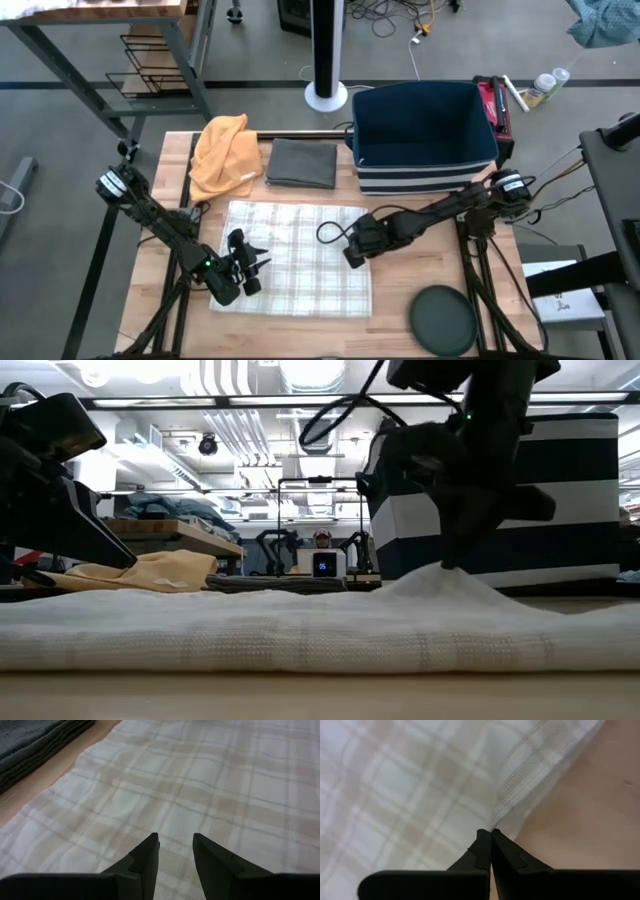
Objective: Fold kitchen towel into neat rectangle
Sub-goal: Fold the white patterned towel
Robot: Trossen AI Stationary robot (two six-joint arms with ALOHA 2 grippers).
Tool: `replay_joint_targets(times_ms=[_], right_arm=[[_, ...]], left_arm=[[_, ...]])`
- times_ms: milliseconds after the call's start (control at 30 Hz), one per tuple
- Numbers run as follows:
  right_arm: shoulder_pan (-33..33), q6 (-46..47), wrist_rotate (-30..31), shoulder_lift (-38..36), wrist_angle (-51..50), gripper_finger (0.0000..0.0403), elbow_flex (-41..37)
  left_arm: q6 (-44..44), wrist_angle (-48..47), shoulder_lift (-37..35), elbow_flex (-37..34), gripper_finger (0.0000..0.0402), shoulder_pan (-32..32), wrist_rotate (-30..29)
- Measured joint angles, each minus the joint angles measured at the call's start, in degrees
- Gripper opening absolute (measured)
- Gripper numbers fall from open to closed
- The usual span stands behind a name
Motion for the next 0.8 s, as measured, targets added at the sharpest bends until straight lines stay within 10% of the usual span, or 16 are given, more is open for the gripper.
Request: replay_joint_targets(times_ms=[800], right_arm=[[0.15,5.16,2.58,0.52,-6.63,0.0016,0.39]], left_arm=[[0.04,-0.04,0.00,0.00,0.0114,0.00,-0.02]])
